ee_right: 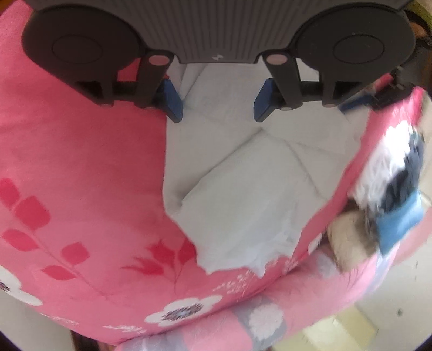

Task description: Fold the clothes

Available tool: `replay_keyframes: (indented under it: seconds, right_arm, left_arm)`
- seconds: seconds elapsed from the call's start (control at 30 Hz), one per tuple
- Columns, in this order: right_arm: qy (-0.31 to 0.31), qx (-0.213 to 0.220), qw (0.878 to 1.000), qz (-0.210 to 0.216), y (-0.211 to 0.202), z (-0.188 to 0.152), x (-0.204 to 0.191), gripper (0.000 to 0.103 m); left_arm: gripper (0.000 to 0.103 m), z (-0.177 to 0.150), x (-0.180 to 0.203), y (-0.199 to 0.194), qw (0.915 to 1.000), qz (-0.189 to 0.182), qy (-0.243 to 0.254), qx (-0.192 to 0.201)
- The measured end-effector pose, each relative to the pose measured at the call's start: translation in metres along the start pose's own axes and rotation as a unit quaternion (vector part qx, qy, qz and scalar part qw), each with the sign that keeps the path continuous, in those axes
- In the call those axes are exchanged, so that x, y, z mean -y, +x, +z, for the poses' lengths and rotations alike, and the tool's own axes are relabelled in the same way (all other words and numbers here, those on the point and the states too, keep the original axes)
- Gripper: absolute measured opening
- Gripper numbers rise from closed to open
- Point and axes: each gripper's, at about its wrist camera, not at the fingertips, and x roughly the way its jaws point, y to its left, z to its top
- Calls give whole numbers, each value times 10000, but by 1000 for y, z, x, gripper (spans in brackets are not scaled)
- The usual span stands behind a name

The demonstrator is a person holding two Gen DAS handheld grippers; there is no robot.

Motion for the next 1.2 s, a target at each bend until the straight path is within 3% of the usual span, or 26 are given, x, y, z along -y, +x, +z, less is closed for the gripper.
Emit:
replay_keyframes:
  seconds: [0.07, 0.2, 0.33, 0.43, 0.67, 0.7, 0.73, 0.8, 0.97, 1.2]
  right_arm:
    - [-167, 45, 9998, -58, 1, -1, -3, 55]
    - [-457, 121, 9988, -93, -1, -4, -9, 17]
    - [-507, 207, 9985, -20, -11, -7, -14, 5]
    - [-399, 216, 9989, 67, -18, -7, -14, 3]
    - [-146, 238, 9992, 270, -35, -9, -16, 10]
    - [-110, 241, 9992, 299, -37, -9, -17, 17]
    - [-45, 235, 9992, 324, -39, -10, -16, 32]
    - [323, 165, 9985, 414, -38, -14, -3, 47]
    - [1066, -98, 9912, 774, -30, -20, 23, 47]
    - [1214, -395, 9879, 885, -25, -24, 27, 47]
  left_arm:
    - [51, 2, 3, -3, 10000, -27, -11, 78]
    - [51, 1, 5, 15, 9998, -75, -88, -169]
    - [51, -6, 4, 29, 9990, -158, -245, -342]
    - [51, -8, 1, 25, 9989, -190, -334, -276]
    - [51, -7, -4, 14, 9988, -199, -452, 19]
    - [51, -6, -3, 13, 9987, -225, -437, 91]
    - [51, -5, -2, 11, 9987, -257, -417, 165]
    - [51, -3, 1, 13, 9988, -281, -350, 184]
    - [51, -6, 7, 29, 9995, -174, -203, -168]
    - [51, -8, 6, 28, 9994, -179, -222, -172]
